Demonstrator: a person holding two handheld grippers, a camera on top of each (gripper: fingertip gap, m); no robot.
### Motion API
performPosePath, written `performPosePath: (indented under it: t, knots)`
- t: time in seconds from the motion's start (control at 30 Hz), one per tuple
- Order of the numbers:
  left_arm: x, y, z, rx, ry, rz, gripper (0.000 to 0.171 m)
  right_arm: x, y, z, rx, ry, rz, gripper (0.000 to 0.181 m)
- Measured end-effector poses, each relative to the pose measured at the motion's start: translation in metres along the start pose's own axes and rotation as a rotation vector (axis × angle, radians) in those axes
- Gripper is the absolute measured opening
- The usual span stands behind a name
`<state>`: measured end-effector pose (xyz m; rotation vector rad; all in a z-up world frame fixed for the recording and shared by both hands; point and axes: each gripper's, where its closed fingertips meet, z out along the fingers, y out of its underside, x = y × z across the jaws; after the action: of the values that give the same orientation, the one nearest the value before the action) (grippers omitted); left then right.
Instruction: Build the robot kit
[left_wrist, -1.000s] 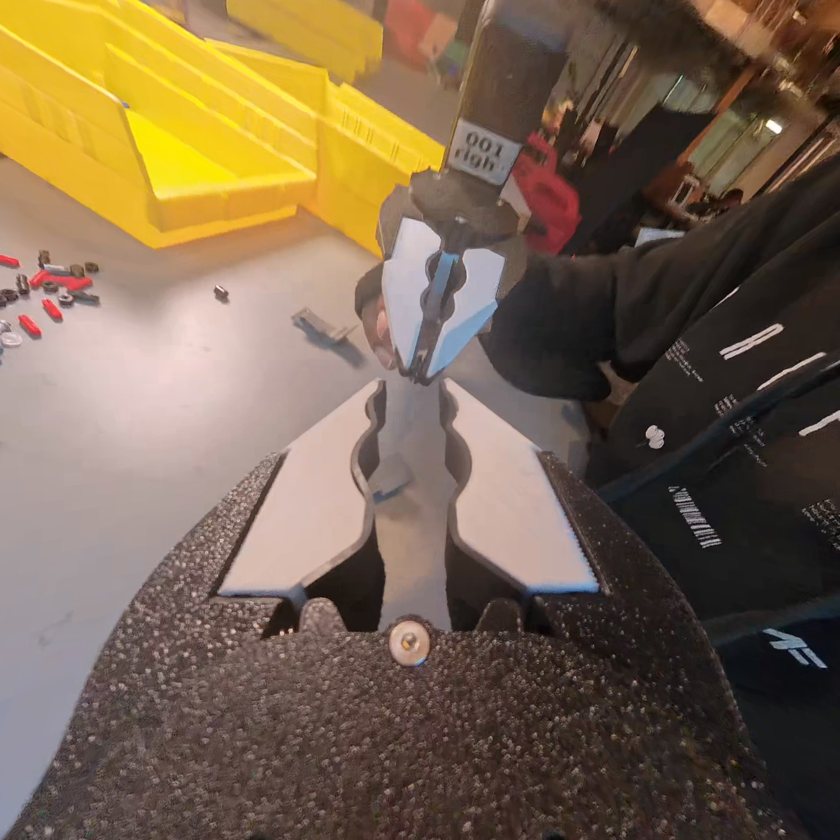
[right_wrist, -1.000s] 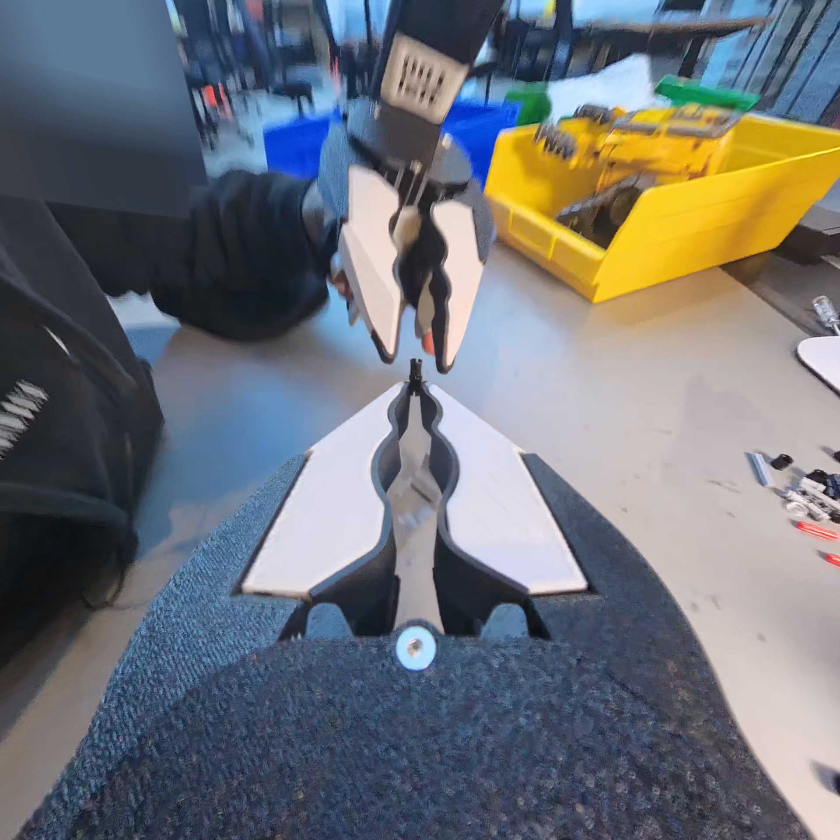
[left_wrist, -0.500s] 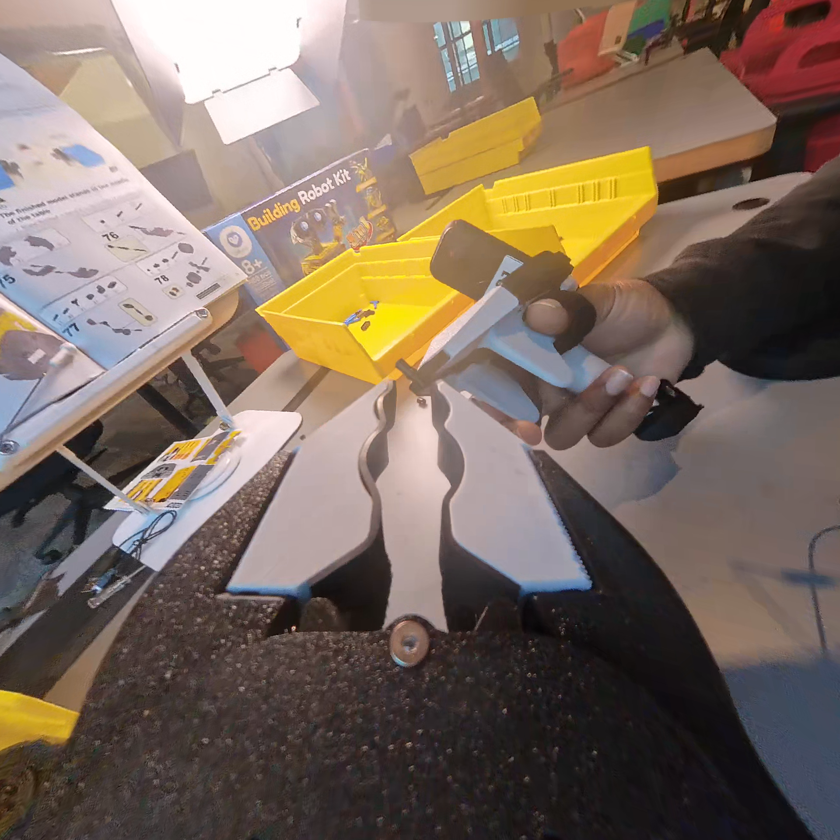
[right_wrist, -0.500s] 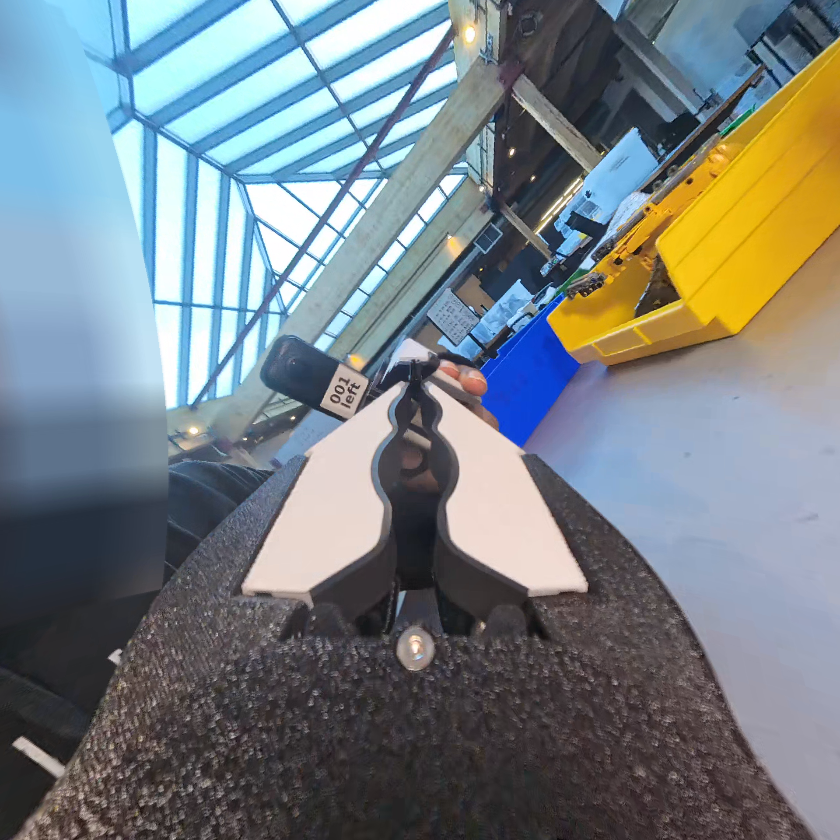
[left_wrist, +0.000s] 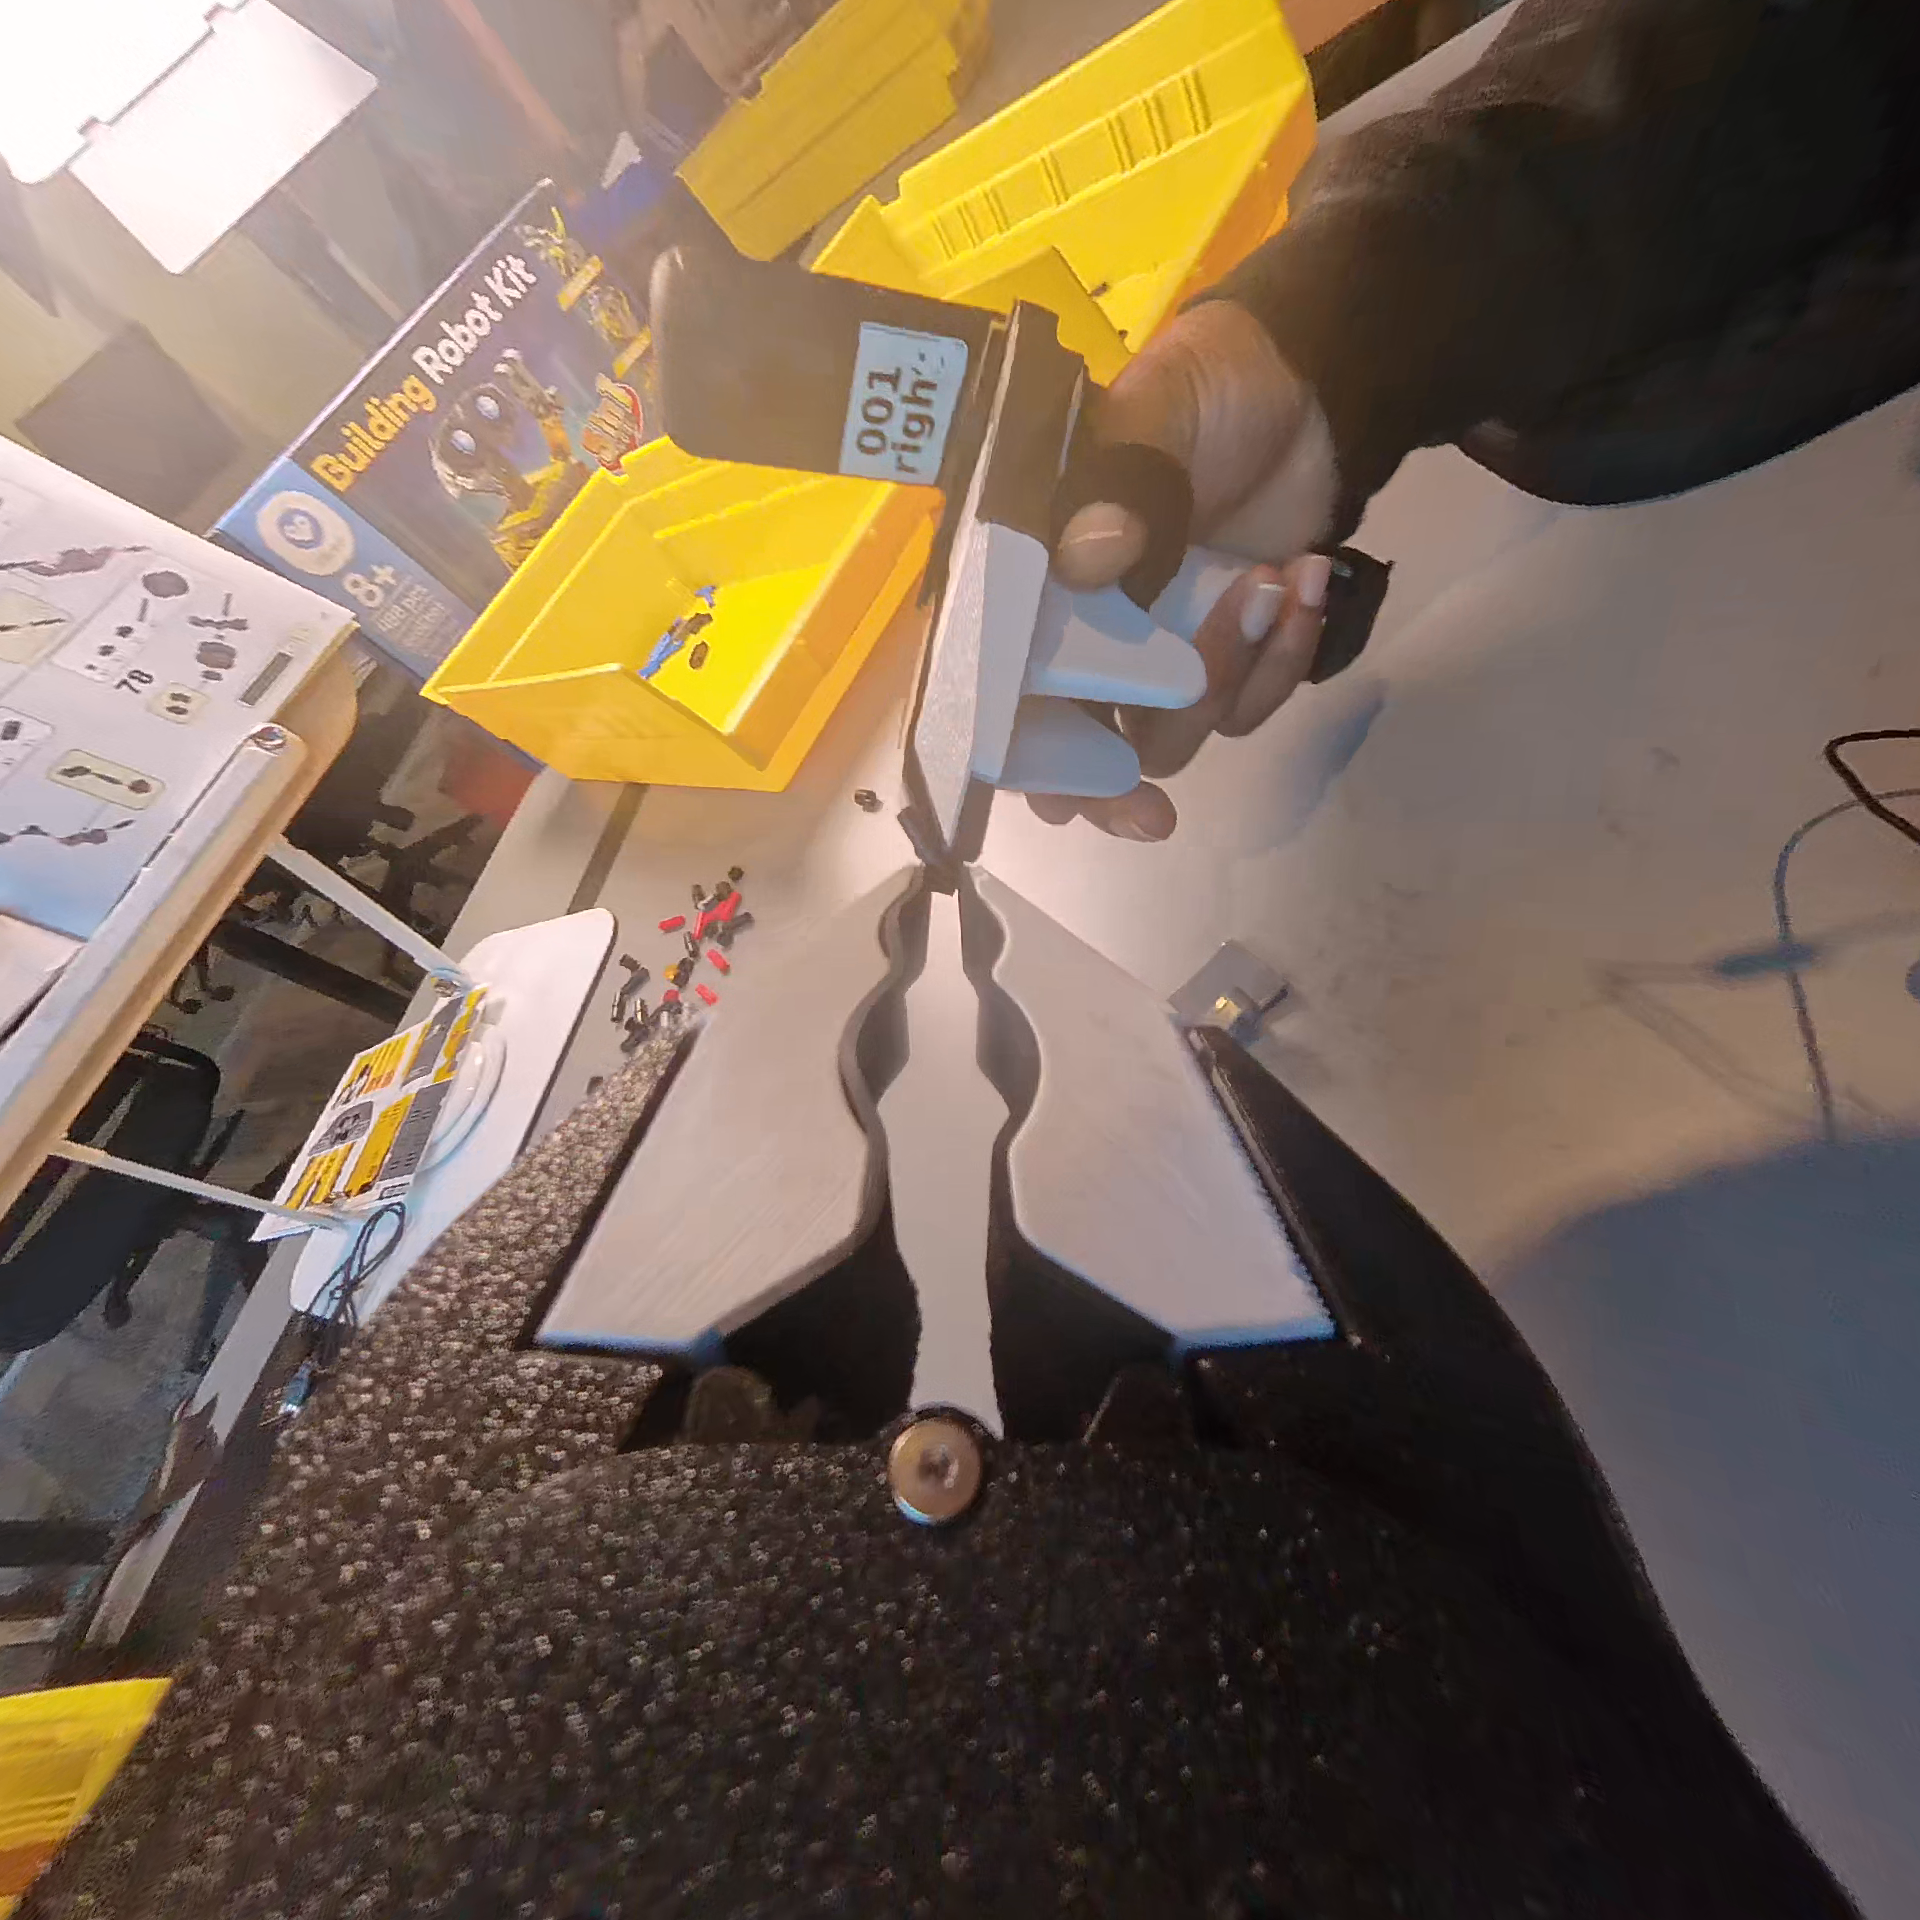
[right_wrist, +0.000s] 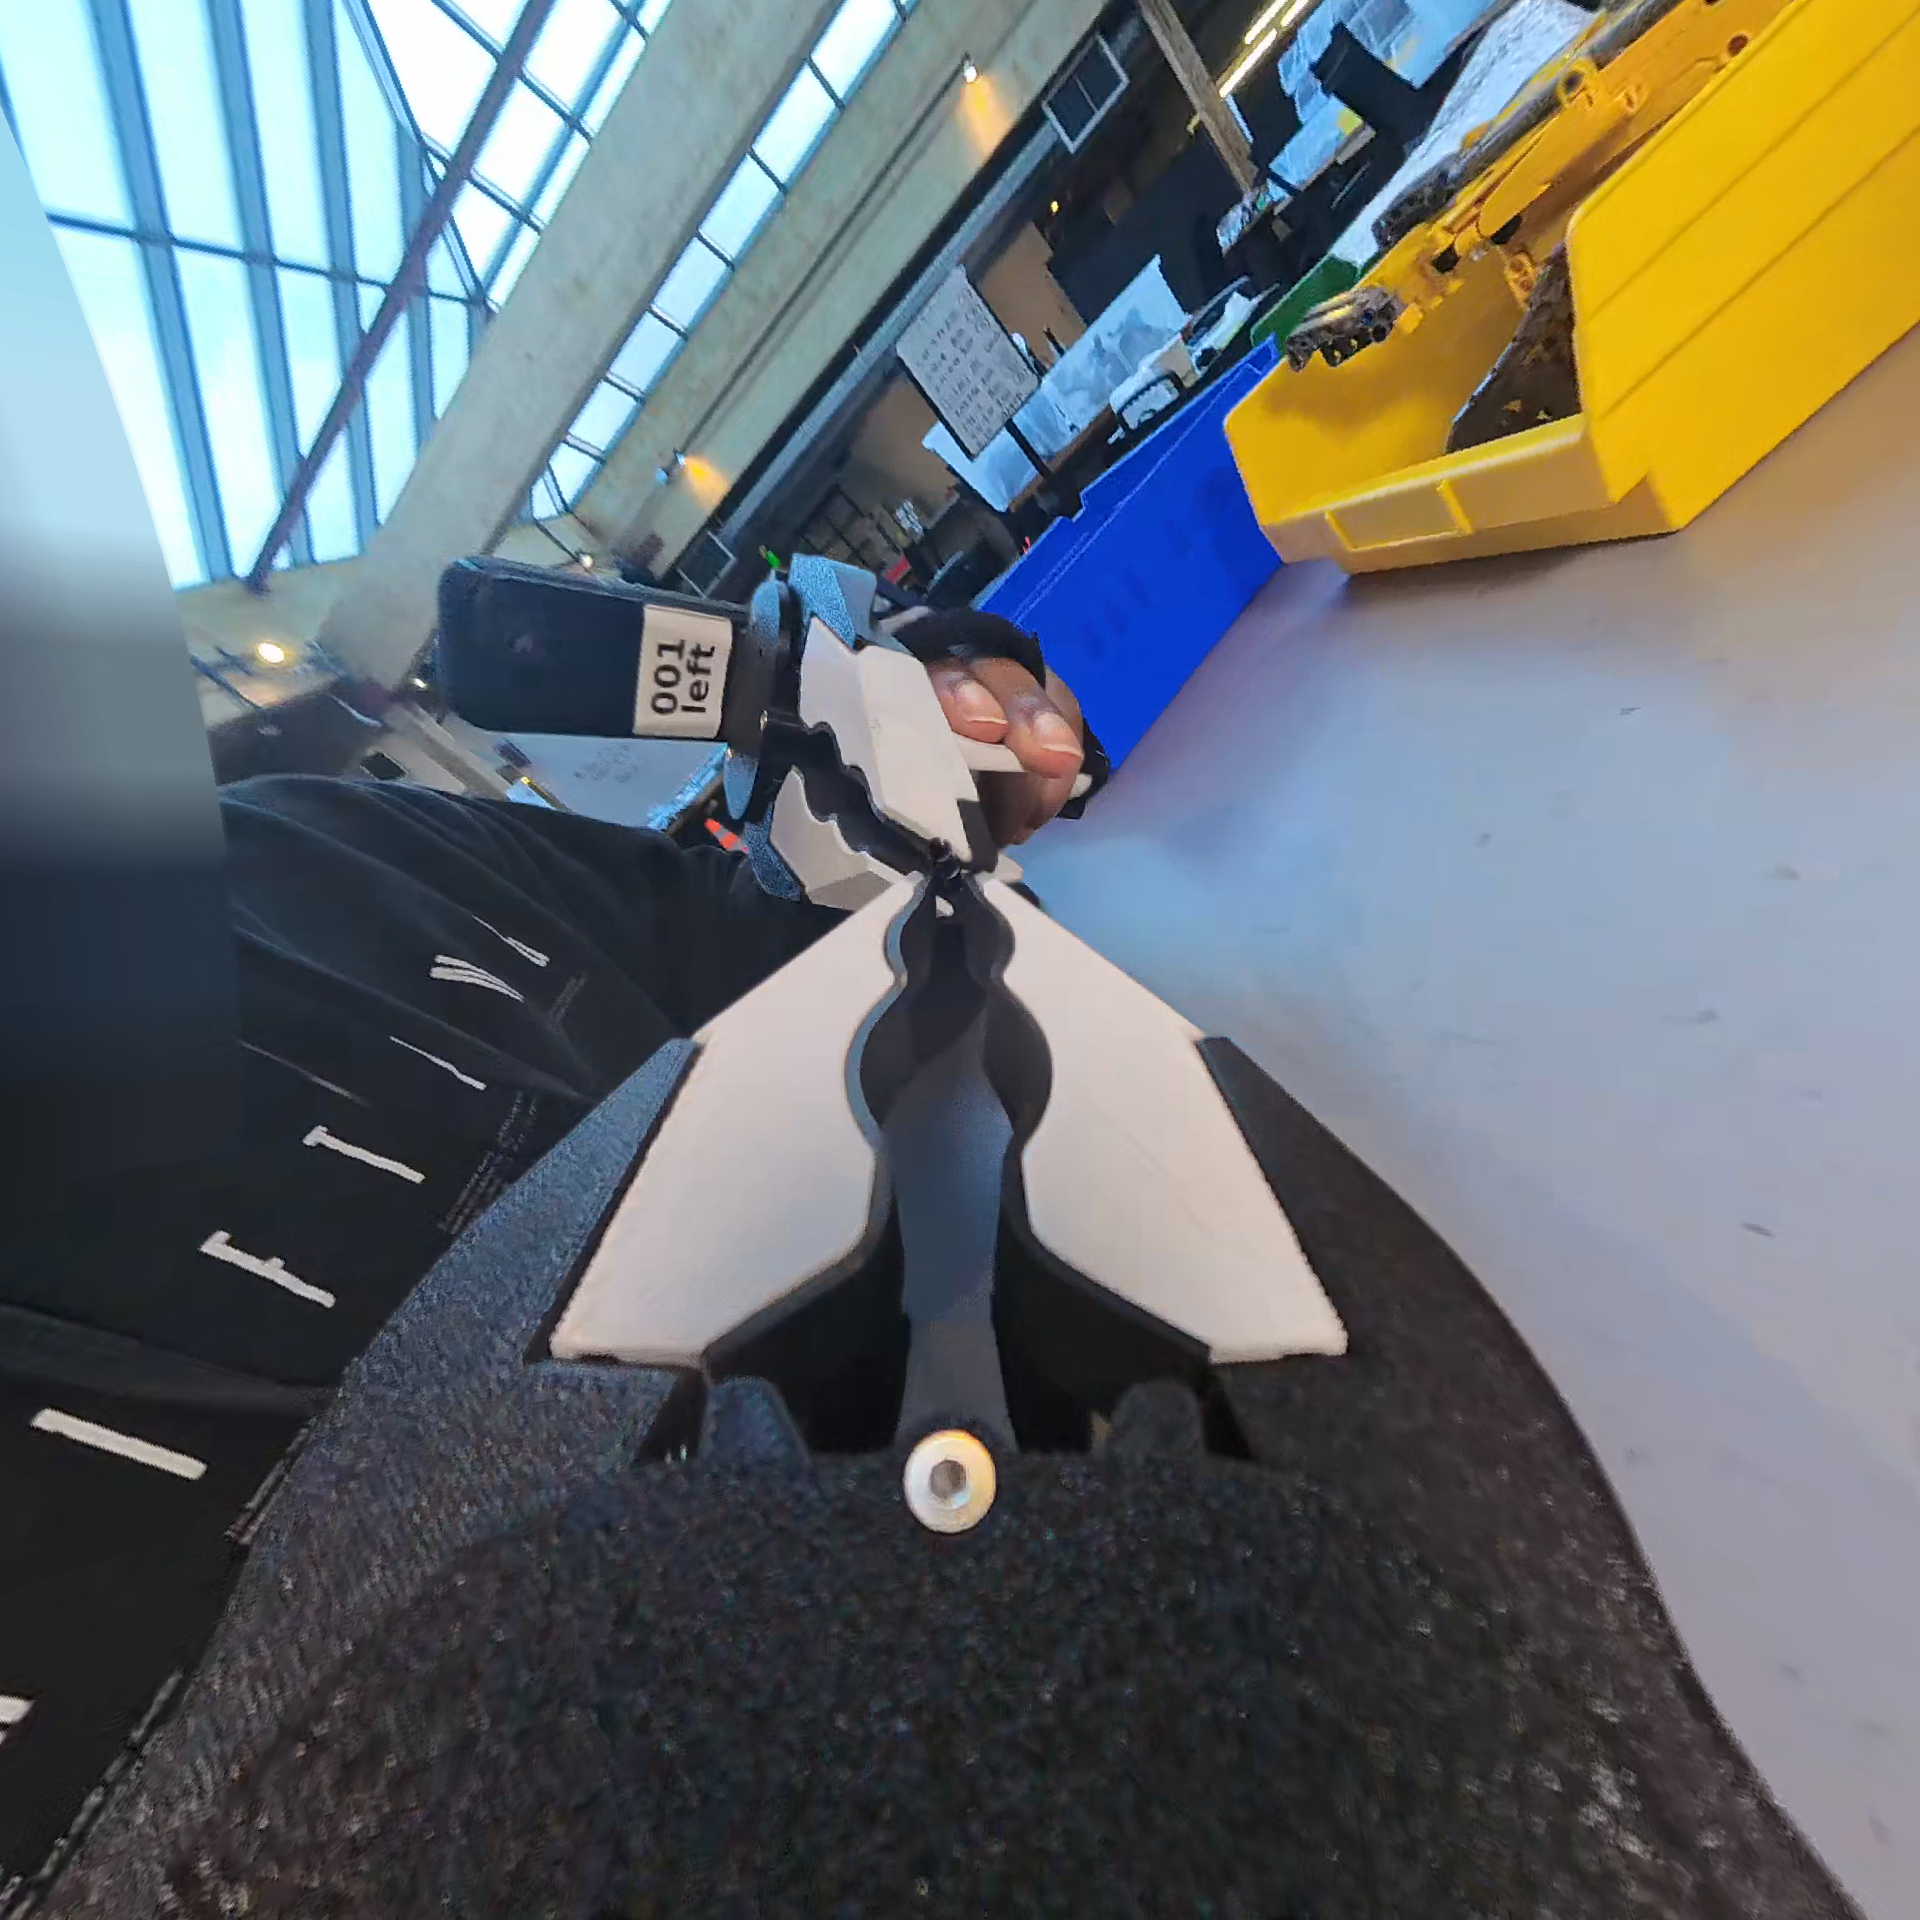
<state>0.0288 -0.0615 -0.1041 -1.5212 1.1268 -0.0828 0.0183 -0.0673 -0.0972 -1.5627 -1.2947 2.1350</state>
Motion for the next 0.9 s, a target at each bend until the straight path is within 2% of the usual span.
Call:
performPosePath:
  t: [0.17, 0.43, 0.73, 0.8, 0.9]
  knots:
    - [0.003, 0.009, 0.001, -0.021, 0.035, -0.037, 0.003, 0.01, 0.005, -0.005, -0.058, 0.08, -0.081, 0.007]
    - [0.006, 0.018, 0.003, -0.035, 0.071, -0.079, 0.003, 0.013, 0.005, -0.006, -0.078, 0.111, -0.179, 0.01]
    - [0.01, 0.019, 0.005, -0.04, 0.09, -0.093, 0.003, 0.016, 0.01, -0.004, -0.112, 0.148, -0.239, 0.004]
    - [0.012, 0.023, 0.006, -0.044, 0.138, -0.184, 0.001, 0.016, 0.012, -0.005, -0.135, 0.156, -0.253, 0.004]
    - [0.013, 0.048, 0.007, -0.143, 0.242, -0.484, 0.008, 0.024, 0.015, -0.015, -0.237, 0.244, -0.38, 0.004]
